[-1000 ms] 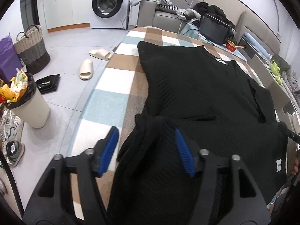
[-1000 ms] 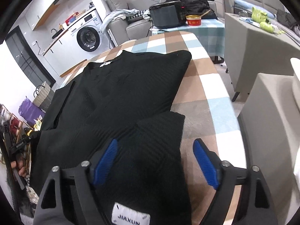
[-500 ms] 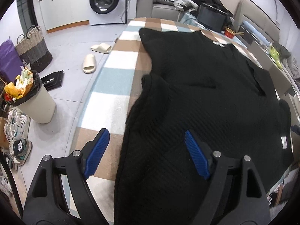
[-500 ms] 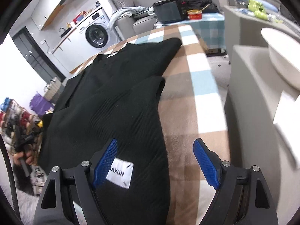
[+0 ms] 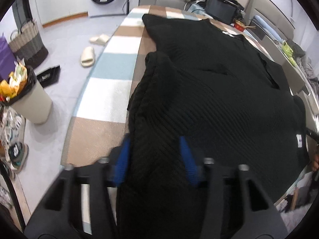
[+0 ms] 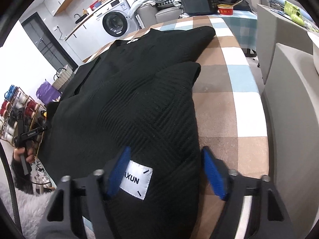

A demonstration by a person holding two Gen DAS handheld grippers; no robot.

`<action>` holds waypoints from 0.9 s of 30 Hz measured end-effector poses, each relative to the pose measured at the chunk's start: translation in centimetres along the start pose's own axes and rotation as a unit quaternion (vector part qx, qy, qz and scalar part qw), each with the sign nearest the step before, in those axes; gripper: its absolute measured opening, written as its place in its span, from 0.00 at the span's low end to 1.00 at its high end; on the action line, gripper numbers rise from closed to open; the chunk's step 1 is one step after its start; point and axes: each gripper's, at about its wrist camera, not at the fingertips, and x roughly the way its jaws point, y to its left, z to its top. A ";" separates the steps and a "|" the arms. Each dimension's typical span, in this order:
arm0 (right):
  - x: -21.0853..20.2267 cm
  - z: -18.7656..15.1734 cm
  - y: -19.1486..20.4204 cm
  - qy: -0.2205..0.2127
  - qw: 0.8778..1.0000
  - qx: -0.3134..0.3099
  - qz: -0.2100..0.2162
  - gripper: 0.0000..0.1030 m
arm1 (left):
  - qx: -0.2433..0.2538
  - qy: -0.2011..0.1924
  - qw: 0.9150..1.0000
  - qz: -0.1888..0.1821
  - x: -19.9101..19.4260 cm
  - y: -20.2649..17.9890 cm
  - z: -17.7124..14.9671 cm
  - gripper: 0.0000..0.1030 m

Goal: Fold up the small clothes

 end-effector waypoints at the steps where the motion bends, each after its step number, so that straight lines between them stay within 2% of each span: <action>1: 0.1 -0.1 0.1 0.001 1.000 -0.005 -0.005 0.27 | -0.001 -0.006 1.000 -0.013 -0.2 0.0 -0.1 0.09; 3: 0.1 -0.2 0.0 0.008 1.000 -0.005 -0.001 0.07 | -0.018 -0.021 0.999 -0.032 -0.8 0.6 -0.3 0.05; 4: -0.3 -0.3 0.1 0.003 1.000 -0.008 0.006 0.05 | -0.024 -0.031 0.999 -0.036 -1.4 0.9 -0.3 0.04; 8: -3.5 -0.4 1.1 -0.039 0.998 -0.025 0.042 0.05 | -0.038 -0.081 0.994 -0.065 -4.6 1.3 0.2 0.04; 12: -6.9 1.0 1.7 -0.115 0.989 -0.019 0.086 0.05 | -0.025 -0.125 0.989 -0.073 -7.1 0.4 2.2 0.04; 14: -7.6 2.1 2.1 -0.148 0.985 -0.018 0.090 0.05 | -0.021 -0.150 0.985 -0.079 -7.8 0.0 4.0 0.04; 17: -7.6 4.4 2.1 -0.187 0.980 -0.002 0.069 0.05 | -0.020 -0.177 0.981 -0.076 -7.8 0.0 7.1 0.04; 21: -5.4 6.9 0.5 -0.193 0.980 0.051 0.021 0.05 | -0.035 -0.177 0.982 -0.051 -5.2 0.7 10.8 0.04; 24: -2.5 8.0 -1.1 -0.163 0.983 0.087 0.009 0.05 | -0.048 -0.137 0.989 -0.034 -1.1 1.1 12.8 0.04; 26: -0.9 8.5 -1.9 -0.135 0.986 0.102 -0.011 0.11 | -0.050 -0.106 0.993 -0.016 1.1 1.1 13.3 0.11; 27: -0.6 8.4 -2.2 -0.125 0.986 0.105 -0.022 0.14 | -0.049 -0.095 0.994 -0.005 1.9 1.0 13.2 0.19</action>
